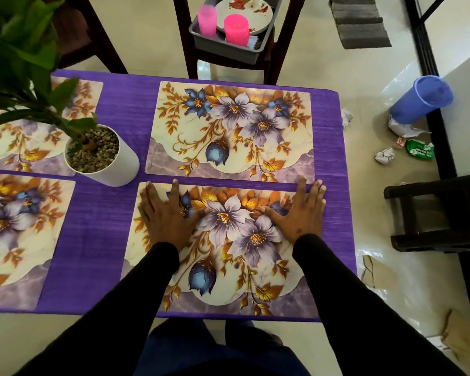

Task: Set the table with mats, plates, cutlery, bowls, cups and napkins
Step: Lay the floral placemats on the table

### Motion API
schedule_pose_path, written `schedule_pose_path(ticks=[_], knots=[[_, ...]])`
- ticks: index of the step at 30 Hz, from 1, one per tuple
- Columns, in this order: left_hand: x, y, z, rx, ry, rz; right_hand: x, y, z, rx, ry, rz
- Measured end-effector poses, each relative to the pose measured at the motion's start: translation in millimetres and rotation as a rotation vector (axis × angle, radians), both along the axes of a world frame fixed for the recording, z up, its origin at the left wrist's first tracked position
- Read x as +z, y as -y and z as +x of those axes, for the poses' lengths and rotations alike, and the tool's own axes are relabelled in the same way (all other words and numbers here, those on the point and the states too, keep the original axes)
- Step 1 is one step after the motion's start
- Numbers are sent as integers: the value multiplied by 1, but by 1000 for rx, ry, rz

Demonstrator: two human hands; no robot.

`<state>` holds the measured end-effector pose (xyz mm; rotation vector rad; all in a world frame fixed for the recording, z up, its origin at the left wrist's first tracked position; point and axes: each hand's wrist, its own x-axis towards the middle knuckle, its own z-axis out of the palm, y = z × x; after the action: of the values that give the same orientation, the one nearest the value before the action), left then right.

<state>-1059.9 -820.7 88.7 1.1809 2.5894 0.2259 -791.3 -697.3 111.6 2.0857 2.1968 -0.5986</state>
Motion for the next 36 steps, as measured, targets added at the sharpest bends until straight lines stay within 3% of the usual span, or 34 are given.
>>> schedule_pose_path(ticks=[6, 19, 24, 28, 32, 36], knots=[[0, 1, -2, 14, -19, 28, 1, 23, 0, -167, -10, 55], [15, -5, -3, 5, 14, 0, 0, 29, -1, -98, 76, 60], [44, 16, -15, -12, 68, 175, 16, 49, -51, 42, -75, 223], [51, 57, -52, -22, 68, 278, 27, 83, -119, 315, -176, 289], [56, 109, -117, 59, 69, 328, 30, 131, -188, 547, -324, 71], [53, 156, -211, 149, 1, 345, 35, 168, -262, 751, -299, -91]])
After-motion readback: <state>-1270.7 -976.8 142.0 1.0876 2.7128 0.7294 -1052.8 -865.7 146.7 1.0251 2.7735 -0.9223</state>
